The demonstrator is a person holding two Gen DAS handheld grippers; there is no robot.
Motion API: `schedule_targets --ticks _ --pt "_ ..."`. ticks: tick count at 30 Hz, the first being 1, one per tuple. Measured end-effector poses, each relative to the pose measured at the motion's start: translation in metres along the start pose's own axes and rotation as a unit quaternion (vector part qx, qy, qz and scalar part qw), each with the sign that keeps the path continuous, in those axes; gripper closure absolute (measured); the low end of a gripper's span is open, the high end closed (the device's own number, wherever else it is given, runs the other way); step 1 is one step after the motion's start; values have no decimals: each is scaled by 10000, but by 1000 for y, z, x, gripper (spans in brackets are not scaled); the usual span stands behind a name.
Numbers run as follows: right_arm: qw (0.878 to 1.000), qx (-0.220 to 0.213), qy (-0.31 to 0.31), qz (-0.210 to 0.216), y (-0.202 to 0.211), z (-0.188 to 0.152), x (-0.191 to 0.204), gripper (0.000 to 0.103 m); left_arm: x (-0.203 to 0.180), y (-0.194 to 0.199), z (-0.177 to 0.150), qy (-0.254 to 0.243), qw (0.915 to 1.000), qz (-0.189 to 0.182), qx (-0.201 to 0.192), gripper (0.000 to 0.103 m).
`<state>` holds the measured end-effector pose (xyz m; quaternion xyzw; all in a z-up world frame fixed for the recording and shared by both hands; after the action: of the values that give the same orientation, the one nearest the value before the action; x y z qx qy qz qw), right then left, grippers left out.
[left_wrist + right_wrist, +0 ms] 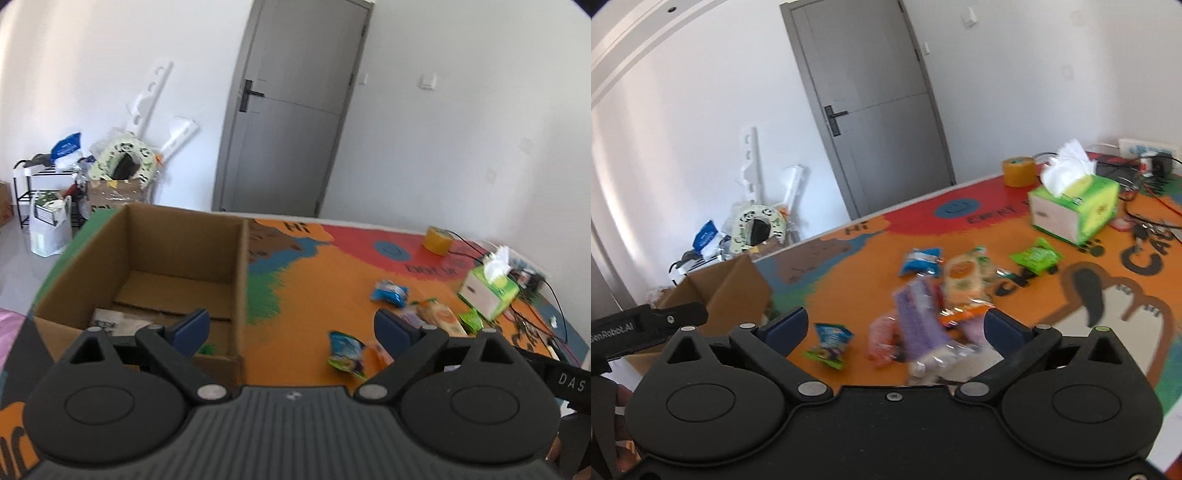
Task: Organize snacks
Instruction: 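Move both tools back over the snack pile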
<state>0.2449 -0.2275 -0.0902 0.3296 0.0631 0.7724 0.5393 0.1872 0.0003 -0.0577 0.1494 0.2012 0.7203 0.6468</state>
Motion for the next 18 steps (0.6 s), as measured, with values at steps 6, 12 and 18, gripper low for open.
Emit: schedule_targets --ticks 6,12,18 --pt "9996 184 -114 -180 5 -6 -29 0 -30 -3 -10 -381 9989 -233 112 8" --pt "9988 250 -126 -404 6 -10 -50 0 -50 -10 -18 -582 9973 -376 226 8" --pt "9977 373 -99 -558 3 -18 -69 4 -71 -23 -27 -652 9951 -648 356 9"
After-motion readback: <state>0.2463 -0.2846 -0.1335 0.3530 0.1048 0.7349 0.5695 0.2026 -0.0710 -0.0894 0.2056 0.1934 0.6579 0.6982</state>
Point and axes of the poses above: each gripper's, at about its wrist camera, not at the fingertips, and y roughly against the way its jaws point, x to its left, z to its top, the point moved 8 cm from there along -y, roughly the way its jaws point, and after that the axes turned 10 degrees about -y, right-handed, at the moved point
